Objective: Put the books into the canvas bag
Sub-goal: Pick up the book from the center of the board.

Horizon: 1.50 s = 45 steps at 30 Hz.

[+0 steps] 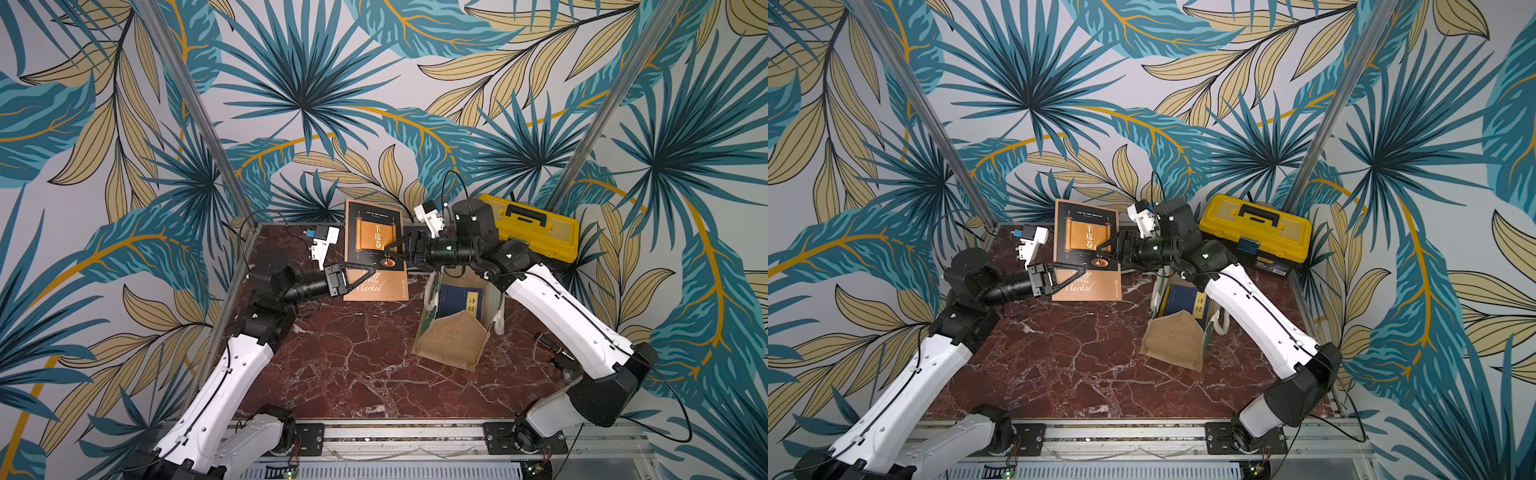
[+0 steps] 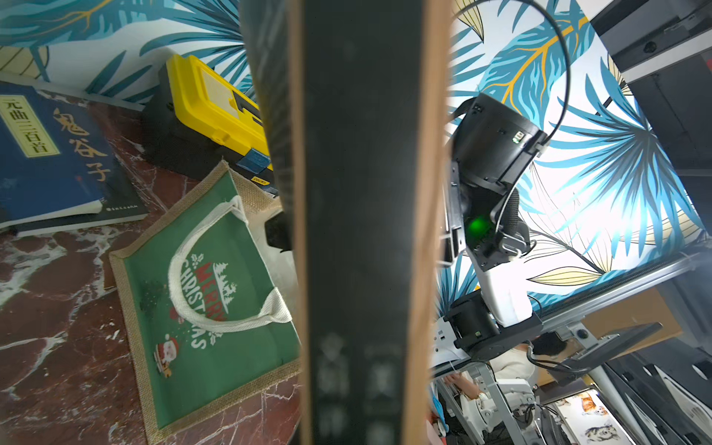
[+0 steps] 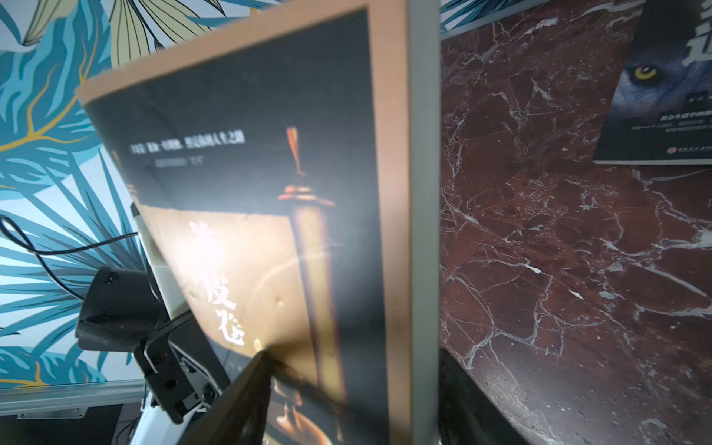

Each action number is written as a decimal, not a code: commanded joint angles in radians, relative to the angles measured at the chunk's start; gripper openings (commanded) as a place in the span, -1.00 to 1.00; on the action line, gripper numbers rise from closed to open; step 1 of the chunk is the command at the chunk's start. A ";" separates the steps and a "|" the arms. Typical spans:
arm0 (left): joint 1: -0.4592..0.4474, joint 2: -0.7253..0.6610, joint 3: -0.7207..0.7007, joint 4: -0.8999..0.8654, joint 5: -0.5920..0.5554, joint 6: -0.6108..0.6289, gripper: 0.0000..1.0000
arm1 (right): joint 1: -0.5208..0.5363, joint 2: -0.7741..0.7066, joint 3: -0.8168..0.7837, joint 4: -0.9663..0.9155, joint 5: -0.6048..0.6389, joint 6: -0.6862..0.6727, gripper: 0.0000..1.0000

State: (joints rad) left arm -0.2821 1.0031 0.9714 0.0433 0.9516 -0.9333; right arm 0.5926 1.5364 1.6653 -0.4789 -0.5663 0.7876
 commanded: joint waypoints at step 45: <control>-0.170 0.308 0.032 0.361 -0.131 -0.131 0.24 | -0.148 -0.371 -0.053 -0.512 0.387 -0.177 -1.00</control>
State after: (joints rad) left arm -0.4206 1.2819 0.9707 0.4194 0.8688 -1.1164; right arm 0.4538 1.2201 1.5669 -0.7494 -0.3794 0.7521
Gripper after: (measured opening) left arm 0.619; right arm 0.161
